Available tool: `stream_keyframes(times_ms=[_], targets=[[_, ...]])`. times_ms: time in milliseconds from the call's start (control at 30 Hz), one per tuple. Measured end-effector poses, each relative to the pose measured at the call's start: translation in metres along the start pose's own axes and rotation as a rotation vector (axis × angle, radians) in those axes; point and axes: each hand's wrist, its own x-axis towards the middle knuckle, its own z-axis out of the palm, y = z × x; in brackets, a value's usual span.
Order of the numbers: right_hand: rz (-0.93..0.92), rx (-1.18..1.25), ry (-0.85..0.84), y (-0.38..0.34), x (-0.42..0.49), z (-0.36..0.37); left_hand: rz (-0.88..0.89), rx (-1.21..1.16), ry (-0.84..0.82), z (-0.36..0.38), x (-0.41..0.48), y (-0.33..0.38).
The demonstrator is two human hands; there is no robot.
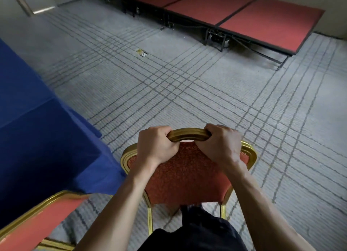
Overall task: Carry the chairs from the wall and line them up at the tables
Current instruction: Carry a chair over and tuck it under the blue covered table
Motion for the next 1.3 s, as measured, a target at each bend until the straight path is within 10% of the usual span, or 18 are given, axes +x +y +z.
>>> stream_keyframes(times_ms=[1300], targets=[[-0.474,0.256,-0.145,-0.227,0.711,0.41,-0.348,0.231,0.204,0.059,0.581,-0.461]])
